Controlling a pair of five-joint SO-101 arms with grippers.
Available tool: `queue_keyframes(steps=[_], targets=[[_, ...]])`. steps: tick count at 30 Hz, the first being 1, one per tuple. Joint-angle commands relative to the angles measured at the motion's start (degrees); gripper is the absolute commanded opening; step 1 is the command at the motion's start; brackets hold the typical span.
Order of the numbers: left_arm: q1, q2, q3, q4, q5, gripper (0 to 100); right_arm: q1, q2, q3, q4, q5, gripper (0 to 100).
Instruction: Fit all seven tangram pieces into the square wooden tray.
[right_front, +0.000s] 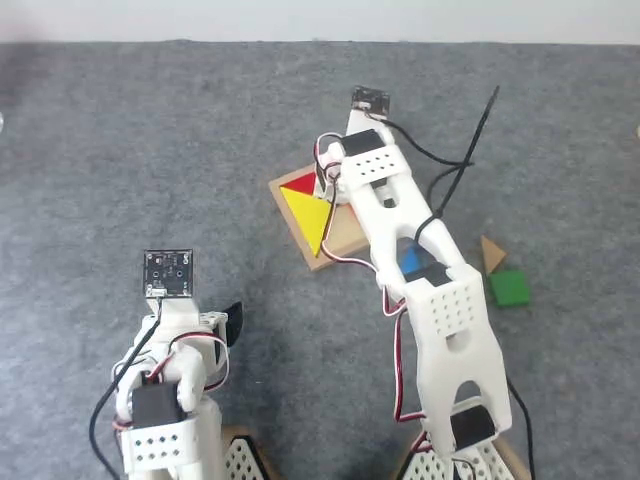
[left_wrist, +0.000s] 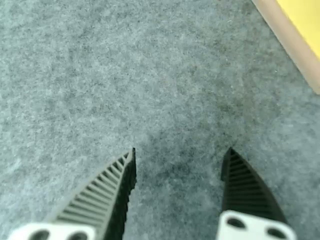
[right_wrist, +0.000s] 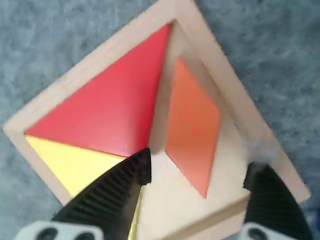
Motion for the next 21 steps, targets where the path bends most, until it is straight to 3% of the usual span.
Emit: queue_keyframes(steps=[1,10,16,21], targets=[[0.0,-1.2,-1.3,0.3,0.4,27,1.0,-0.4,-2.2,-2.1,-3.4,34.7],[0.0,-1.2,-1.3,0.3,0.4,27,1.5,-0.4,-2.2,-2.7,-4.7,34.7],[0.0,-1.2,-1.3,0.3,0.4,27,2.5,-0.4,-2.2,-6.3,1.1,34.7],[0.0,-1.2,-1.3,0.3,0.4,27,2.3,-0.9,-2.3,-6.3,1.2,34.7]])
